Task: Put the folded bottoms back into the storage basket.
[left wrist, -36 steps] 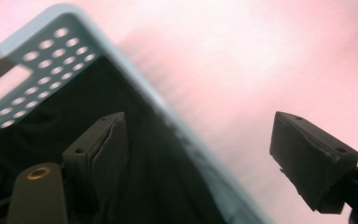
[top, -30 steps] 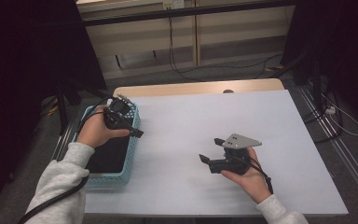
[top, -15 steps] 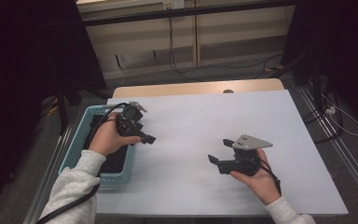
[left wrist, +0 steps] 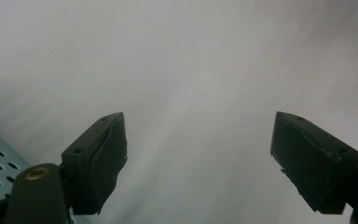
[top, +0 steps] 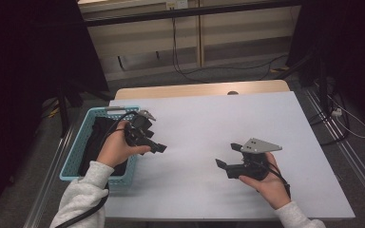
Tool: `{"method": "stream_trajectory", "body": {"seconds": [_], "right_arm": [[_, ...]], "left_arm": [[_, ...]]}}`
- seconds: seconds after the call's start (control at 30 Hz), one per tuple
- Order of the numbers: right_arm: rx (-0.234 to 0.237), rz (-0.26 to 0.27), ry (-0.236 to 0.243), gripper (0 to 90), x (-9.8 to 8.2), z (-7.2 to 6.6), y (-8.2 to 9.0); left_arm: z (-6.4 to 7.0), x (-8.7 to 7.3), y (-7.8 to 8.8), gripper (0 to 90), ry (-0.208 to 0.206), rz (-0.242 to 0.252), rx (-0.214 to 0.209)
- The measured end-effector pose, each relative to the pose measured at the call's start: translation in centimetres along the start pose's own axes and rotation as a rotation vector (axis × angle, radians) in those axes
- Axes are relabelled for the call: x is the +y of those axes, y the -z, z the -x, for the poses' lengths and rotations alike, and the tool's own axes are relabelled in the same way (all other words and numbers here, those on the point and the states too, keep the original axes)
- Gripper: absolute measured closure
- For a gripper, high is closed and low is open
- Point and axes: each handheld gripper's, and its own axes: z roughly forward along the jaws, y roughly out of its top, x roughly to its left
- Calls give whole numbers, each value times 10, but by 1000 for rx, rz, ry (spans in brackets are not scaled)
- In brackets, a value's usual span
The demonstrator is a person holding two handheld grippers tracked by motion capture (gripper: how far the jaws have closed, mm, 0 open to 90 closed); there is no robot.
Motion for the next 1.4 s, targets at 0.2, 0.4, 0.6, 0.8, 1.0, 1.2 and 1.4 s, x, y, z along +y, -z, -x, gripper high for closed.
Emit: {"method": "stream_trajectory", "body": {"seconds": [0.2, 0.4, 0.6, 0.8, 1.0, 1.2, 1.4], "right_arm": [[2, -17, 3, 186, -2, 2, 2], [0, -27, 0, 186, -5, 5, 7], [-5, -43, 4, 186, -10, 9, 13], [-8, -61, 14, 185, -15, 12, 20], [-14, -73, 19, 184, -20, 16, 27], [-22, -79, 19, 184, -24, 19, 35], [-30, -91, 27, 180, -28, 21, 41]], "left_arm": [[10, -4, -6, 179, -8, 19, -20], [20, -10, -13, 175, -14, 29, -39], [27, -19, -20, 173, -7, 47, -55], [31, -27, -26, 172, 23, 83, -67], [36, -31, -32, 173, 22, 90, -87], [41, -35, -40, 172, 26, 102, -97], [42, -41, -46, 171, 34, 107, -100]]}}
